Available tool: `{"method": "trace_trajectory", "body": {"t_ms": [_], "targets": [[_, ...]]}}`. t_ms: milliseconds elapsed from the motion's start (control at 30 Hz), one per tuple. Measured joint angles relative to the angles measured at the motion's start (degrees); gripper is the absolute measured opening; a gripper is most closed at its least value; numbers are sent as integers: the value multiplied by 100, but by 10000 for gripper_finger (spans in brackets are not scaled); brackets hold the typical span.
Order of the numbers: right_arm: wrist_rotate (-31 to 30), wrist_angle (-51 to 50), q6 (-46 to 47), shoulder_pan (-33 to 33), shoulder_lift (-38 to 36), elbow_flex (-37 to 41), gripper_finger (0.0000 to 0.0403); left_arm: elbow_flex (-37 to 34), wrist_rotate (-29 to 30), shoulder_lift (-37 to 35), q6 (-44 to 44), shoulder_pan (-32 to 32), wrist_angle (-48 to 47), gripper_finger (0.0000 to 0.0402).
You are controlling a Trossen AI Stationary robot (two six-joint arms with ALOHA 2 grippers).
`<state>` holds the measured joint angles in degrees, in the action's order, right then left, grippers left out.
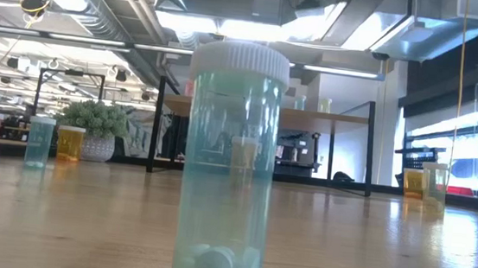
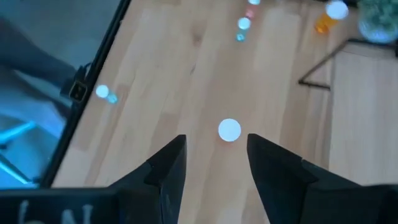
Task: Pick and place medicine bottles onto shelf by color
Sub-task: Put the center orange medicine bottle on the shelf
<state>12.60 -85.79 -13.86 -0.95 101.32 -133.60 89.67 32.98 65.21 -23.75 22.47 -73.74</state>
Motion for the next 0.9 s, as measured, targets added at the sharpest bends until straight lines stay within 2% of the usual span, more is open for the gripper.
{"method": "trace_trajectory", "body": {"t_ms": [133,300,900], "targets": [[-2,38,-117,41,140,2,172,0,100,-1,-1,1,9,1],[10,123,440,40,314,1,172,1,111,0,-35,1,57,1],[-184,297,457,39,526,1,173,0,247,2,-166,1,124,1]]}}
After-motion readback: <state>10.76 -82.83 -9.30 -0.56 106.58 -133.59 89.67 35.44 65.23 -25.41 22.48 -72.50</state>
